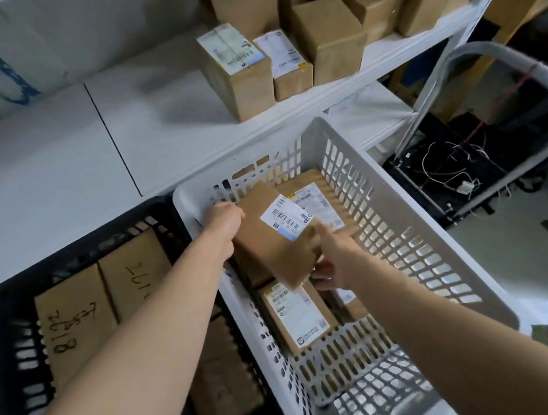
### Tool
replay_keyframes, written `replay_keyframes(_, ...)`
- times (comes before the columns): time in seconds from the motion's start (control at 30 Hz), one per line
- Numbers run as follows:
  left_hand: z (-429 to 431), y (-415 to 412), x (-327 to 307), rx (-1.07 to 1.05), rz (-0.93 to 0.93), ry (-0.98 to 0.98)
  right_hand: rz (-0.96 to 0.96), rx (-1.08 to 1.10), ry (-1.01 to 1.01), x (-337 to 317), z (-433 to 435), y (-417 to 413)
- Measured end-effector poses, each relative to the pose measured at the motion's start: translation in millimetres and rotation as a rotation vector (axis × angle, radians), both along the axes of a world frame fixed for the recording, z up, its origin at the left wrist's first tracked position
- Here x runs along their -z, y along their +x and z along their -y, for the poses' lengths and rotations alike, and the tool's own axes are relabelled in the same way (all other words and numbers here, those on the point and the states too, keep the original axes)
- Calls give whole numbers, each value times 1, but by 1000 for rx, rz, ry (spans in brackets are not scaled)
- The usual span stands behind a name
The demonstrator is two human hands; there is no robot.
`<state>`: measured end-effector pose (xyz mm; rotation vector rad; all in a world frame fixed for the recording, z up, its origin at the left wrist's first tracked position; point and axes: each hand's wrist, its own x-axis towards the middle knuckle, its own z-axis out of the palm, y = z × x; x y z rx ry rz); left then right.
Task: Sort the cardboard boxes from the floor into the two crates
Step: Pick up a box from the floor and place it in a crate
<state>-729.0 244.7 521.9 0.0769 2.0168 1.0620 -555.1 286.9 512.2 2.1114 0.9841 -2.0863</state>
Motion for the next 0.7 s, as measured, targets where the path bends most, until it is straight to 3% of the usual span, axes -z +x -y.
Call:
replay_keyframes(0.2,-3,-26,29,-71,100,89,1,-44,-75,18,6,-26)
replay_keyframes(0.4,22,-3,37,-201,212,34,140,-280,289,26,-1,-38)
replay_keyframes(0.7,22,-4,27,-274,273,155,32,-308,367,26,-1,-53)
